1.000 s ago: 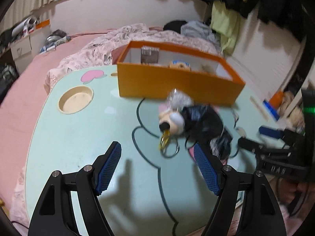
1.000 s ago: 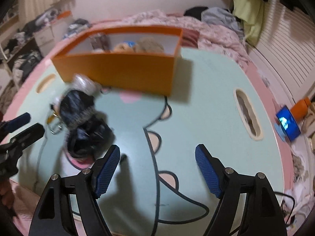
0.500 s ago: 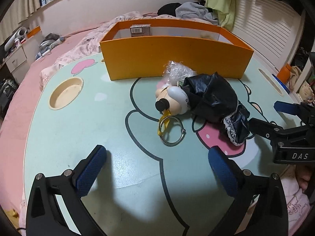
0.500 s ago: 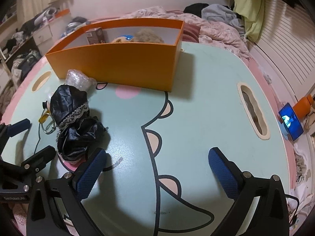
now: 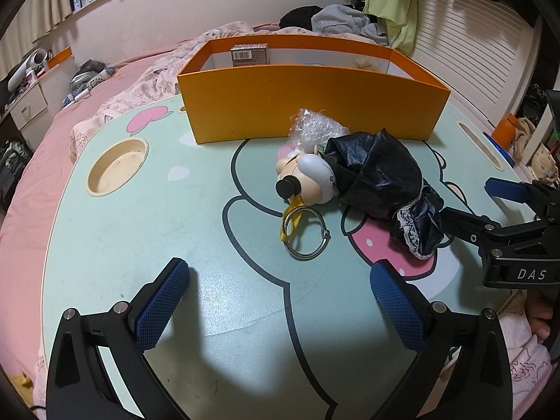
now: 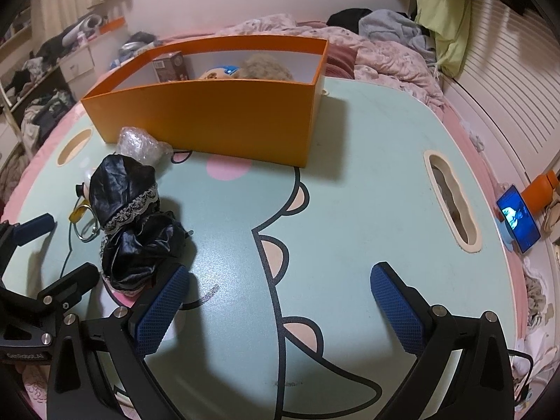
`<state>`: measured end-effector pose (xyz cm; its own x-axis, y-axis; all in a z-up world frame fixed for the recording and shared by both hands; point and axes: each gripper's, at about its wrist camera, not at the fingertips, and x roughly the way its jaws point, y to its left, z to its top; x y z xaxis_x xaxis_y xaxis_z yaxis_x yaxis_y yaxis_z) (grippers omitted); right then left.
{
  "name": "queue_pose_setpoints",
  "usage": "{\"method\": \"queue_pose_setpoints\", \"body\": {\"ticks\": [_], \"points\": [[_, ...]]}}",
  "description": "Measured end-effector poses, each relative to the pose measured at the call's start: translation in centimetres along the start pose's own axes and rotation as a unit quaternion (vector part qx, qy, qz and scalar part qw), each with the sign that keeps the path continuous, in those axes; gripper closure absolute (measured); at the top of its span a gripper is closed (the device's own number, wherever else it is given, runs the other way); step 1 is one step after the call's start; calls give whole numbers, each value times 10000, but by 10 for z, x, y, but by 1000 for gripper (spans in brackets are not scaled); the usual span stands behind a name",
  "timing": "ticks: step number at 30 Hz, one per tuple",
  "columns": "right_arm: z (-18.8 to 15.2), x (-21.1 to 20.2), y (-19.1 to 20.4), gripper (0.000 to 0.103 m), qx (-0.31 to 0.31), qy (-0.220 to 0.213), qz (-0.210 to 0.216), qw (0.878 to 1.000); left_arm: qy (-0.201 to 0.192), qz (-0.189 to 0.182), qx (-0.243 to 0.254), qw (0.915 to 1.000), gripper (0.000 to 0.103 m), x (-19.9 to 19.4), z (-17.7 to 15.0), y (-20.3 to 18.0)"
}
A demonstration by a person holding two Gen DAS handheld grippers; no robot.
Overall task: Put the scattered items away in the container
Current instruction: 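Withdraw both grippers back over the table, then grasp the black lace bag with the right gripper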
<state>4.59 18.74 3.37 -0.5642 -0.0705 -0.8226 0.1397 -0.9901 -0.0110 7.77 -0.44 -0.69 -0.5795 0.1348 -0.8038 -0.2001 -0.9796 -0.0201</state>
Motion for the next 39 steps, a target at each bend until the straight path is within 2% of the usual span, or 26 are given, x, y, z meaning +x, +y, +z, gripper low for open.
{"method": "queue_pose_setpoints", "body": {"ticks": [8,10,14,18,20,21,22,23,24,25,27,29,32,36,39], "points": [[0,-2,1,0,-2,-91,7,10000,-24,27,-32,10000,0,0,0,1],[-1,-9,1,4,33,-253,80,9996,-68,140,-177,9997,0,-2,-2,4],[5,-40,8,5,-61,-945,571,9939,-118,360,-507,9980,0,-3,-3,20],[18,-44,33,7,-492,-961,1205,9868,-137,447,-616,9970,0,-2,-3,24],[22,-37,47,13,-684,-771,1359,9853,-141,448,-616,9970,0,-2,-4,25],[24,-30,55,24,-812,-635,1424,9844,-142,450,-619,9970,0,-2,-4,25],[25,-25,59,30,-899,-514,1458,9839,-142,448,-619,9970,0,-2,-4,25],[26,-14,64,31,-991,-285,1500,9833,-143,446,-618,9970,0,-2,-5,25],[26,-6,65,41,-958,-111,1533,9835,-150,448,-597,9971,0,-3,-5,25],[25,-3,63,60,-874,-53,1519,9845,-155,440,-598,9971,0,-3,-5,26],[25,-4,47,67,-550,-138,1553,9862,-155,449,-625,9969,0,-4,-6,27],[24,-14,24,69,-107,-389,1630,9858,-154,452,-632,9969,0,-3,-6,28],[19,-25,-11,70,391,-666,1476,9860,-156,452,-633,9968,0,-3,-6,28],[13,-38,-40,70,526,-874,1274,9866,-156,455,-633,9968,0,-3,-6,28],[15,-51,-65,70,802,-1147,1238,9824,-156,455,-634,9968,0,-3,-6,28]]}}
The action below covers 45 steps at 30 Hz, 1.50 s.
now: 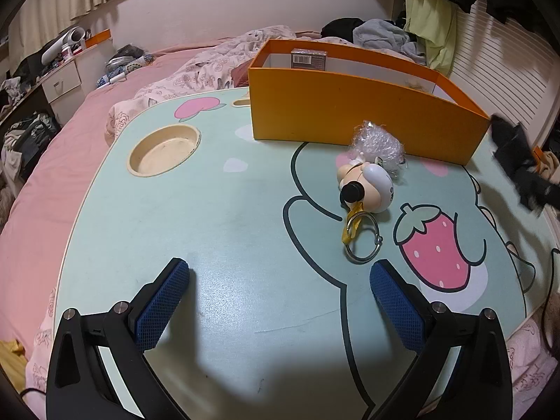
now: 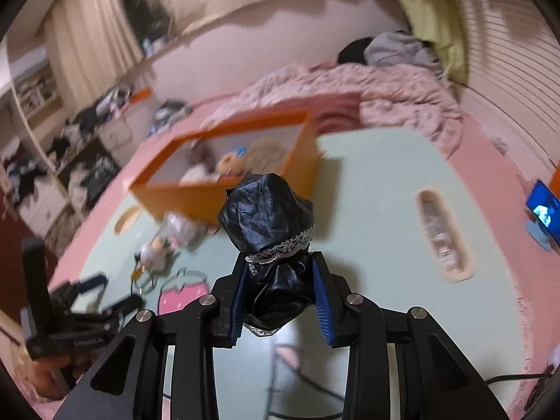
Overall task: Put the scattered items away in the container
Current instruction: 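Grasp the black lace bag with the right gripper, then grasp the figurine keychain with the left gripper while the right gripper holds the bag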
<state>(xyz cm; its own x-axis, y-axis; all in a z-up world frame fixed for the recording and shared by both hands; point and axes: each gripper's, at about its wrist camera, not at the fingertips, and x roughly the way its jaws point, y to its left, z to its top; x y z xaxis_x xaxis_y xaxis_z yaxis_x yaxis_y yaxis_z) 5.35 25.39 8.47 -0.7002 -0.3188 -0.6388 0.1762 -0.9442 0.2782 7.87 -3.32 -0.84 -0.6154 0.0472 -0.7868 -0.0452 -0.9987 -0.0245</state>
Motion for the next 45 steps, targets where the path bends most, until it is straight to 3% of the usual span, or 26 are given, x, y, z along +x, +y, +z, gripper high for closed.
{"method": "queue_pose_setpoints", "body": {"ticks": [5,13,16,18,19,20,22,25,33,40,45], "points": [[16,-22,-23,70,179,-293,-235,9991,-24,-108,3,9999,0,-1,1,1],[0,-5,0,70,-148,104,148,9997,-430,-819,86,9957,1,-13,30,-3],[-8,6,15,70,-253,265,289,9989,-258,-896,219,9954,21,0,47,-14],[-10,8,20,70,-299,316,321,9985,-86,-849,437,9954,27,14,56,-24],[-11,8,21,70,-314,310,313,9985,-10,-820,523,9953,36,20,57,-28],[-11,7,21,70,-318,291,303,9986,116,-849,611,9945,55,27,57,-32],[-10,6,20,70,-282,271,321,9987,0,-816,749,9938,65,25,55,-37],[-11,7,19,70,-270,275,317,9988,65,-1176,646,9909,65,17,50,-35],[-12,7,36,70,-455,288,434,9976,-336,-1339,354,9898,65,-29,42,-17],[18,4,60,70,-601,65,653,9960,-828,-1600,523,9822,65,-51,88,-23],[59,17,69,70,-751,-98,454,9961,-998,-1630,707,9790,65,-41,132,-34]]}}
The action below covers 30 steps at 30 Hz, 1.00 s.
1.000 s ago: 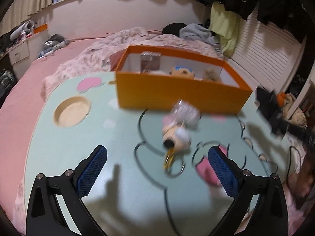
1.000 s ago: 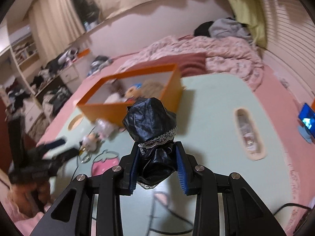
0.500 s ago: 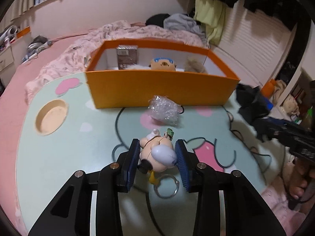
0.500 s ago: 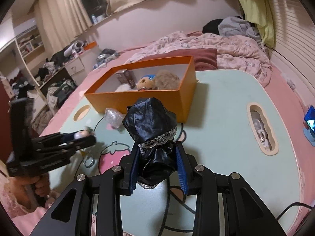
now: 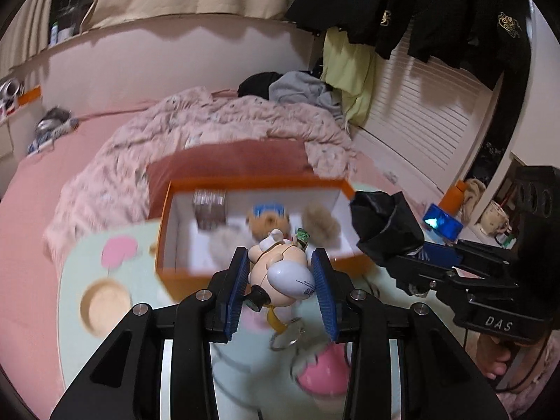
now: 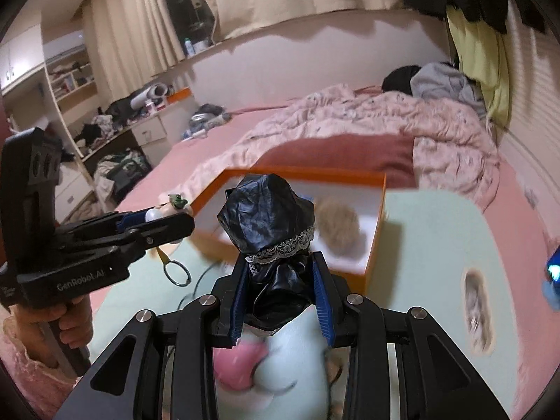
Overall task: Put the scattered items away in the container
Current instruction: 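Grasp the figurine keychain with the left gripper while the right gripper holds the bag, then drop the bag and keychain into the orange box with both grippers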
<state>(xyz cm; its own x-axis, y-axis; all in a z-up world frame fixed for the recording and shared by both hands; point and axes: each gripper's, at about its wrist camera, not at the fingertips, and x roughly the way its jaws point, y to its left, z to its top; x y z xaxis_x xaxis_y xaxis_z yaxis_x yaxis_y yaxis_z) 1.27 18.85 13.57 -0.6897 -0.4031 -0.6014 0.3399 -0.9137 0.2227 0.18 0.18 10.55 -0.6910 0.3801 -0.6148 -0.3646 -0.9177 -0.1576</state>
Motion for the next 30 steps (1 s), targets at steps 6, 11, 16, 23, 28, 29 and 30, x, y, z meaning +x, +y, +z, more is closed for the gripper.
{"method": "queue_pose_setpoints", "body": {"ticks": [6,11,16,23,28,29,30], "points": [[35,42,-15,70,21,272,-239,9993,96,44,-128,9999,65,42,23,18],[47,71,-30,57,242,383,-246,9987,141,-6,-466,9988,59,70,27,39],[53,71,-42,29,504,23,-203,9985,-46,202,-694,9974,32,72,26,57],[43,76,-14,29,147,573,206,9980,-504,362,-1093,9921,32,43,20,90],[16,72,25,44,-127,888,591,9942,-580,706,-1014,9906,32,24,12,100],[11,71,33,45,-282,822,446,9952,-592,730,-1020,9903,32,21,10,100],[8,70,39,46,-435,794,259,9956,-604,720,-1054,9900,32,17,8,102]]}}
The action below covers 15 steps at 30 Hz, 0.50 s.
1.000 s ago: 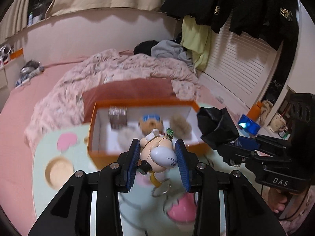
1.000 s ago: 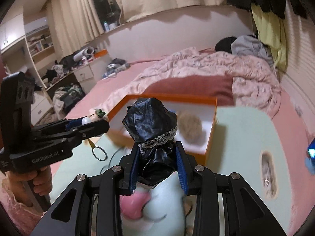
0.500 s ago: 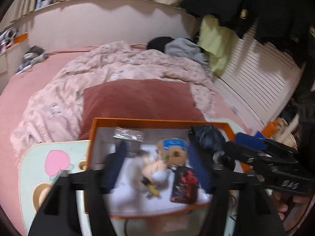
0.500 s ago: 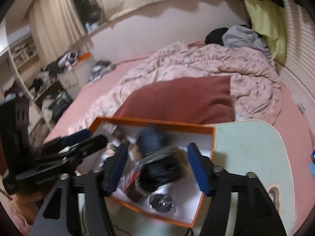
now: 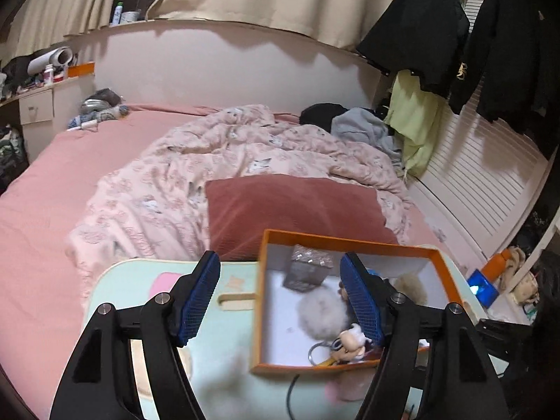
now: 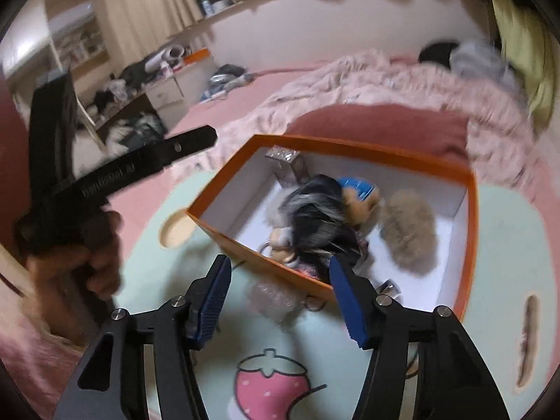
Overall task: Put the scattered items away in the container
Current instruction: 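Drop the bag and keychain into the orange box with both grippers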
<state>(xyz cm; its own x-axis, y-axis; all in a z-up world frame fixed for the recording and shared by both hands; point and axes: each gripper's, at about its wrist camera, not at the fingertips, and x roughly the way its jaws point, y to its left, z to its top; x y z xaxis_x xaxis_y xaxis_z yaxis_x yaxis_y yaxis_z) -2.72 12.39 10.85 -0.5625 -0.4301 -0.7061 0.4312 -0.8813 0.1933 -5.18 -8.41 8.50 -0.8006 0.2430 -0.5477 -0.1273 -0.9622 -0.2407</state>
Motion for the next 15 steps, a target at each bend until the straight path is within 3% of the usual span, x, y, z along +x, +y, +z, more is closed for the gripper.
{"method": "queue_pose_setpoints", "body": {"ticks": [2,6,8,11,15], "points": [[-2,-6,6,51,-16,-81,-253,9996,-15,-50,-91,9999,32,-6,-4,4],[-9,-25,11,52,208,-364,221,9989,11,-54,-126,9999,32,-9,-10,7],[-13,-16,16,52,153,18,440,9989,87,-56,-161,9998,32,-6,-14,8],[-25,4,11,52,465,429,310,9975,312,-118,-197,9992,32,3,-22,8],[-28,22,-3,52,907,587,-34,9941,662,-170,-168,9975,32,17,-38,5]]}}
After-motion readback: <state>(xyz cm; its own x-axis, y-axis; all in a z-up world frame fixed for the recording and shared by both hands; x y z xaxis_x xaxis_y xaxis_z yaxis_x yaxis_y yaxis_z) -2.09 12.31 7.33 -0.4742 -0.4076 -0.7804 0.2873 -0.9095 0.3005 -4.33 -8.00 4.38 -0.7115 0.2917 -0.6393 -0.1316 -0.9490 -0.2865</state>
